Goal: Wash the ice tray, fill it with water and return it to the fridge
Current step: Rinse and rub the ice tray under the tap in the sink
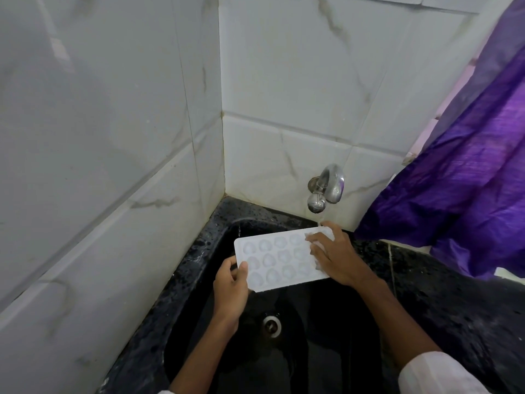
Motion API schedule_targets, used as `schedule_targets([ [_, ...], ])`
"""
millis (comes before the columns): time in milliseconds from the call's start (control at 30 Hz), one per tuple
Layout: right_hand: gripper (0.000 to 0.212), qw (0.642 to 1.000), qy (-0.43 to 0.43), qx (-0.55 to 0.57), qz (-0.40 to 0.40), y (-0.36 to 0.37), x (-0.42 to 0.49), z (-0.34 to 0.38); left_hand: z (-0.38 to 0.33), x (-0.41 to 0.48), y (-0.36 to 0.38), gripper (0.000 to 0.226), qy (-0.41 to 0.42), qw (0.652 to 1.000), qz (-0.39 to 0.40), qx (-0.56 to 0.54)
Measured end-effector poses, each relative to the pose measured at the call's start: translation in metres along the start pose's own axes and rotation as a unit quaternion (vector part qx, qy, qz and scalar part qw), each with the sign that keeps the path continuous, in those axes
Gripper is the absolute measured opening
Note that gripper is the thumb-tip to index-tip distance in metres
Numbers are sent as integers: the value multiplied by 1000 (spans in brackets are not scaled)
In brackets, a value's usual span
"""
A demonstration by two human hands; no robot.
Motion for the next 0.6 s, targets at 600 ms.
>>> schedule_targets([
  [600, 36, 998, 19, -39, 46, -5, 7, -8, -6, 1, 5, 9, 16, 1000, 12, 12],
])
Point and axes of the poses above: each hand's wrist, its own x-axis towards the middle knuckle, its own y-axis out of the palm, z = x × y, the point moved 1 cm from there along x, towards the middle knuckle, and after that the axes turned 12 degrees about z, right-handed, at the moved point
